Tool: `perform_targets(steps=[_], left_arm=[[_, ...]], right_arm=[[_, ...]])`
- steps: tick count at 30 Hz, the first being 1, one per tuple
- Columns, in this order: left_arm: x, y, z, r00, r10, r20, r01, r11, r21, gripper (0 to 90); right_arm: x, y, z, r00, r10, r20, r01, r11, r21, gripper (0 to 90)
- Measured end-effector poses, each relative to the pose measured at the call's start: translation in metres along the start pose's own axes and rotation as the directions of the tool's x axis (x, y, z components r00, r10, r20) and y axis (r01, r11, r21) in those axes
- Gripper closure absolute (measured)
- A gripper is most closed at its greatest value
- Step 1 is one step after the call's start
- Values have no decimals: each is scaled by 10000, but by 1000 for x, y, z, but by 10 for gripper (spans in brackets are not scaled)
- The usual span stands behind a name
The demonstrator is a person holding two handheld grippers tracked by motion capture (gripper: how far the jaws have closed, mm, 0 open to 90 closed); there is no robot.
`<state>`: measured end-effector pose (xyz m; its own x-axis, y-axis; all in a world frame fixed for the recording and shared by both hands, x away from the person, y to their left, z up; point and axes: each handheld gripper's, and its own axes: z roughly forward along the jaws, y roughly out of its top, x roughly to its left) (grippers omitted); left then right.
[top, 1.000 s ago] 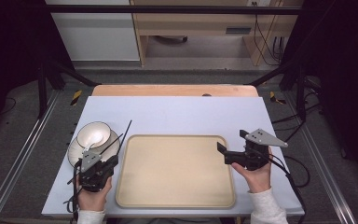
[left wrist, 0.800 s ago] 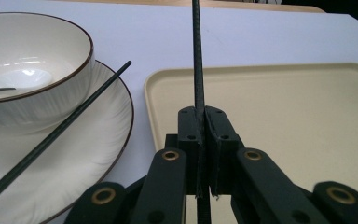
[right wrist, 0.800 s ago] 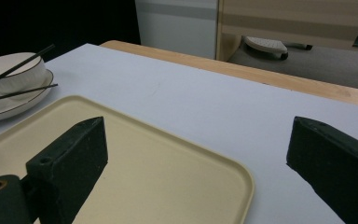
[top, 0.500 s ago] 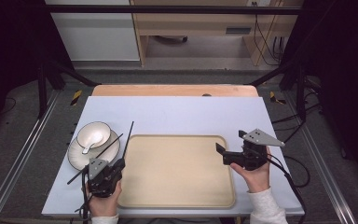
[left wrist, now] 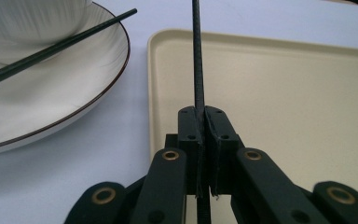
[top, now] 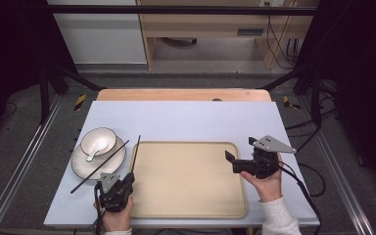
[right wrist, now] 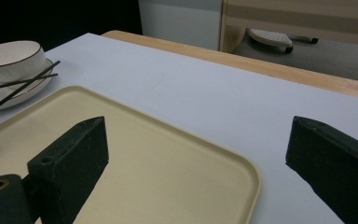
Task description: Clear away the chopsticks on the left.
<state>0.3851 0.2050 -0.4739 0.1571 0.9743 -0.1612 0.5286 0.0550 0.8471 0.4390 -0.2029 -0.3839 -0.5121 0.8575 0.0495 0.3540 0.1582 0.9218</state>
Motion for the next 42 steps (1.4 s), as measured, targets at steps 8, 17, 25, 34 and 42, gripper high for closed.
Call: perform_targets(steps=[8,17,25,34,42], left_arm=[[-2,-3,7,9993,181,-313,-173,9995,246,855],[-4,-5,10,9988,318,-373,-293,9974,651,854],[-5,-6,13,9980,438,-454,-391,9942,1004,852],[-6,-6,14,9977,499,-454,-445,9924,1145,851],[-7,-6,14,9977,567,-382,-518,9917,1173,844]], right_arm=[[0,0,1,10000,-59,12,59,10000,59,59],[0,-1,2,9999,-112,26,112,9999,101,59],[1,-1,3,10000,-94,24,93,9999,144,58],[1,-2,4,9999,-118,-2,118,9998,159,57],[1,-2,4,9999,-129,-15,130,9998,175,57]])
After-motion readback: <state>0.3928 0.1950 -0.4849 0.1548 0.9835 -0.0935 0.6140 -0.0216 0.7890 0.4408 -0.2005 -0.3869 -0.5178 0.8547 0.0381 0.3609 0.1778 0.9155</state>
